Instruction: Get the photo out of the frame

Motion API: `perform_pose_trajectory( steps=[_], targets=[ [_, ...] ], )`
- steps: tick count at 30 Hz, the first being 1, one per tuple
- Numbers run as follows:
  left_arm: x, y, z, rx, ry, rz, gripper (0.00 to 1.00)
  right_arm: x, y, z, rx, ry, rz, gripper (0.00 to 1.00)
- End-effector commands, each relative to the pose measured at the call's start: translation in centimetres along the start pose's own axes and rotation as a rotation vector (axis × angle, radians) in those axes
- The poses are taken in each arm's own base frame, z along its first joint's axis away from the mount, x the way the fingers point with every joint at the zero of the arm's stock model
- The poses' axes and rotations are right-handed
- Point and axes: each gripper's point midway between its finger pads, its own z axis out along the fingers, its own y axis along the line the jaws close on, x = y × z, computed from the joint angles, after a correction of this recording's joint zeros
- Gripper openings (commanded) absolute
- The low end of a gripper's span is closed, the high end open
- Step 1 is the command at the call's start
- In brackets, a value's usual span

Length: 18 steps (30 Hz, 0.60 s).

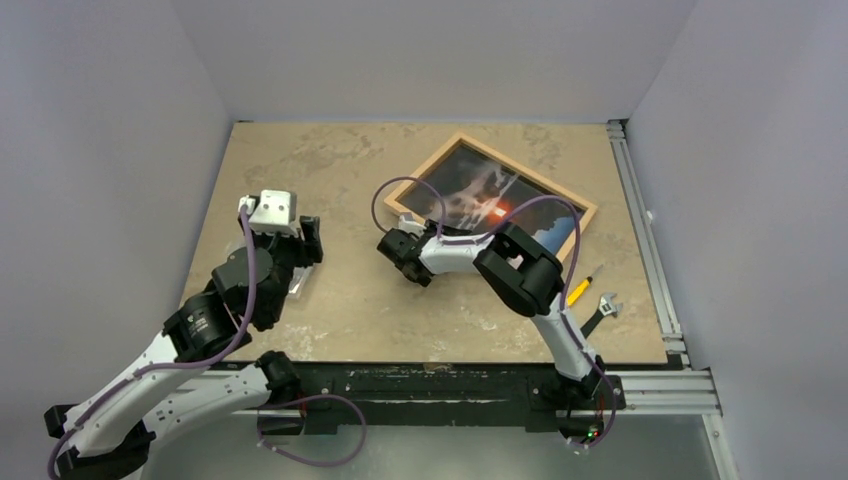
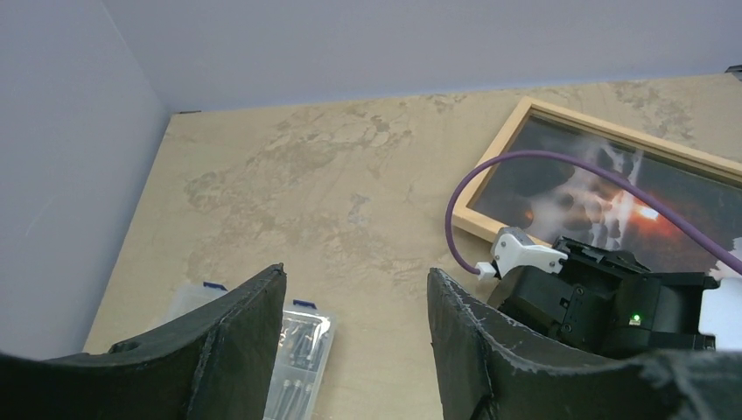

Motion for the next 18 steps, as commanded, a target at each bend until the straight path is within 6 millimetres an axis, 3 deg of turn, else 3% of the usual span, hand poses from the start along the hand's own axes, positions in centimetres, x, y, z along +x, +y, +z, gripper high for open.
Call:
perform_pose_trajectory(
  steps=[1, 5, 8, 11, 18],
  targets=[
    [-0.2, -0.5, 0.3, 0.012, 0.001, -0.022, 0.58, -1.2, 1.7, -1.0, -0.219, -0.066, 0.127, 0.42],
    [0.0, -0.8, 0.6, 0.021, 0.013, -0.026, 0.58, -1.2, 2.2, -1.9, -0.333, -0.093, 0.159, 0.59],
    [0.2, -0.9, 0.8, 0.023, 0.023, -0.032, 0.58, -1.3, 2.3, -3.0, -0.431, -0.126, 0.183, 0.65],
    [0.4, -1.0, 1.0, 0.023, 0.031, -0.036, 0.58, -0.8, 1.4, -2.8, -0.476, -0.116, 0.236, 0.66],
    [0.7, -1.1, 1.4, 0.028, 0.049, -0.044, 0.58, 0.7, 0.8, 0.8, -0.506, -0.072, 0.319, 0.63]
  ],
)
